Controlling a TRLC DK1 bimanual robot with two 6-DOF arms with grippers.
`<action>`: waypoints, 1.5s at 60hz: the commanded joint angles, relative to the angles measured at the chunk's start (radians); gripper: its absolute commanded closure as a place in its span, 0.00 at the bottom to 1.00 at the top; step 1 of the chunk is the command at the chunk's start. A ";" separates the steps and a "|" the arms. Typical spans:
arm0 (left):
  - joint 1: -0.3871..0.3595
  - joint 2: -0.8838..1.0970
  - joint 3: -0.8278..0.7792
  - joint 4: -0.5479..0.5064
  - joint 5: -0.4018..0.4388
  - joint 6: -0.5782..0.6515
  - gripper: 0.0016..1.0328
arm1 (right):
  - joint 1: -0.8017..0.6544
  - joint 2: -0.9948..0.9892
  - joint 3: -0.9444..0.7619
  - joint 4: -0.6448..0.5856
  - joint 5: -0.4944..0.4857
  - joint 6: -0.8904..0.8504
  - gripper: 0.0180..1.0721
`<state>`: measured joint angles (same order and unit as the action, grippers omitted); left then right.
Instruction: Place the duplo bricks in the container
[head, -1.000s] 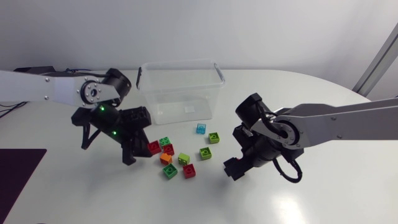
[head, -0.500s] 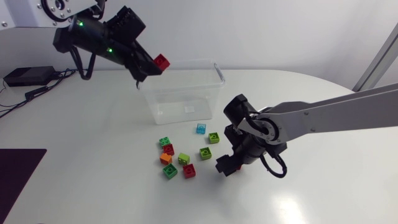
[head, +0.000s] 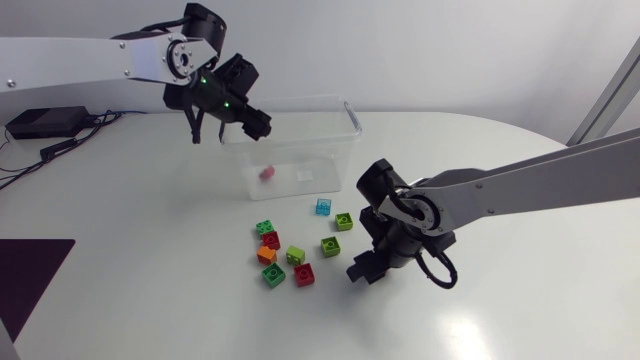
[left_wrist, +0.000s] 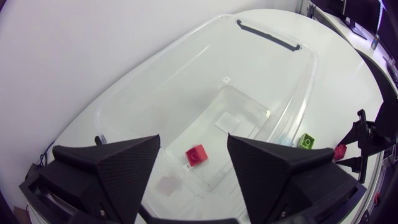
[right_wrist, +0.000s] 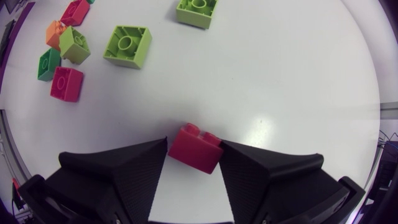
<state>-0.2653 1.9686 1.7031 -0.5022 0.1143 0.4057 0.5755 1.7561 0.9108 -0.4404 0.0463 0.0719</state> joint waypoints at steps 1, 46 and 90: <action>0.003 -0.034 0.055 0.014 -0.007 -0.048 0.05 | 0.009 0.009 0.007 0.009 0.007 0.022 0.54; -0.203 -0.568 -0.651 -0.174 0.030 0.196 0.05 | -0.092 -0.236 0.146 -0.123 0.018 -0.070 0.66; -0.322 -0.241 -0.824 0.047 0.030 0.159 0.05 | -0.100 0.134 0.809 -0.213 0.010 -0.073 0.66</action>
<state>-0.5774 1.6836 0.9092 -0.4667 0.1410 0.5861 0.4698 1.8359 1.6581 -0.6334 0.0536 -0.0013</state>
